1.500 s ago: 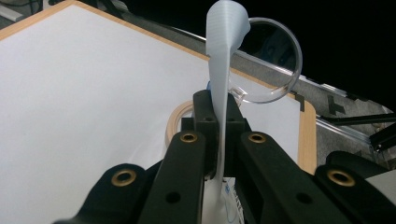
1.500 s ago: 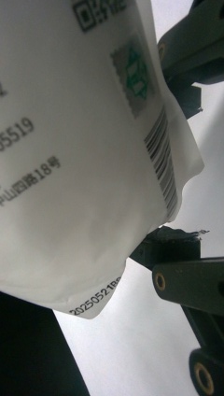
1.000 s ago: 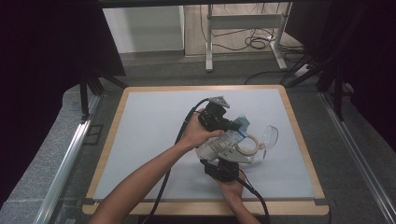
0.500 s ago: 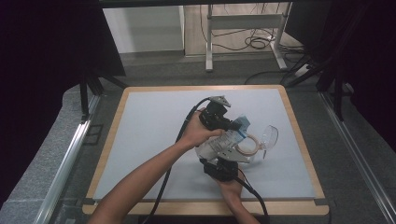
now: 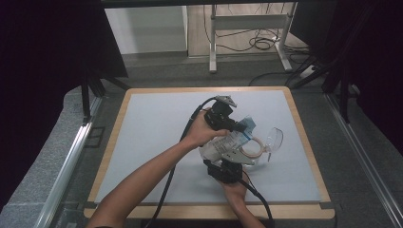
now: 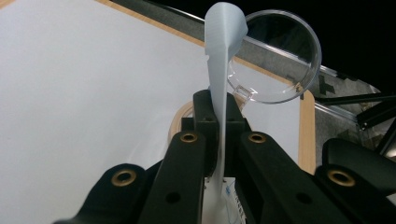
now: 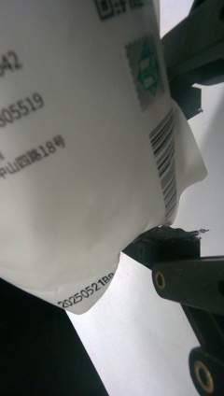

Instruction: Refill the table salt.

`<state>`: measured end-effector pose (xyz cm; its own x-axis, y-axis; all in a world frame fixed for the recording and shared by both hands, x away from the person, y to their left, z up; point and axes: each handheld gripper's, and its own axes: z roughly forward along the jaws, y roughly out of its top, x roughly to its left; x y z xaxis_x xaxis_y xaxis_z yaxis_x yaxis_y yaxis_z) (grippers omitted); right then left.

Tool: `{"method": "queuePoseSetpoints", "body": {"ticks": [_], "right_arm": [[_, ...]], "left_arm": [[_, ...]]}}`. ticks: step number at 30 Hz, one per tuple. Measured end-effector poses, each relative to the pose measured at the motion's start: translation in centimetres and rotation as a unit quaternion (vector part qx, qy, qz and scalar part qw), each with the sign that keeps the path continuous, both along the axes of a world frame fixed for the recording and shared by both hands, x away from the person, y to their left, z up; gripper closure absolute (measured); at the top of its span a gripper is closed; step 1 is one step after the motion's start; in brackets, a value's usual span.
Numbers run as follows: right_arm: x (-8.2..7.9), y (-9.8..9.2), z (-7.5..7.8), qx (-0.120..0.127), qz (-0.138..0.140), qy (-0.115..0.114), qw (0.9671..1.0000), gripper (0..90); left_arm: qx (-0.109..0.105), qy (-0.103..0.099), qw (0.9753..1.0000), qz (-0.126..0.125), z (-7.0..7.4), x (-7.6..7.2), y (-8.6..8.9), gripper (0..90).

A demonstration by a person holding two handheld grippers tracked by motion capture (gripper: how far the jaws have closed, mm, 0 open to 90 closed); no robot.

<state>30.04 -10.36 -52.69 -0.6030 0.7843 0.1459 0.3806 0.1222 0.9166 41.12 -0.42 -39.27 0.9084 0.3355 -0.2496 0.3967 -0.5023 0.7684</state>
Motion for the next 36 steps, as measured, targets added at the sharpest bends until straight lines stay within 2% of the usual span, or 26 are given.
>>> {"method": "queuePoseSetpoints", "body": {"ticks": [9,14,36], "right_arm": [[0.1,0.2,0.1,0.005,-0.003,0.0,1.0,46.3],[0.2,0.2,0.2,0.016,-0.004,0.006,0.9998,46.3],[0.2,0.2,0.6,0.03,-0.004,0.011,0.9995,46.5]], "left_arm": [[0.009,0.004,0.9999,-0.005,0.2,0.4,-0.2,90.0],[0.023,0.002,0.9997,-0.007,0.3,0.4,-0.7,90.0],[0.043,0.001,0.999,-0.005,0.5,0.2,-2.0,90.0]]}}
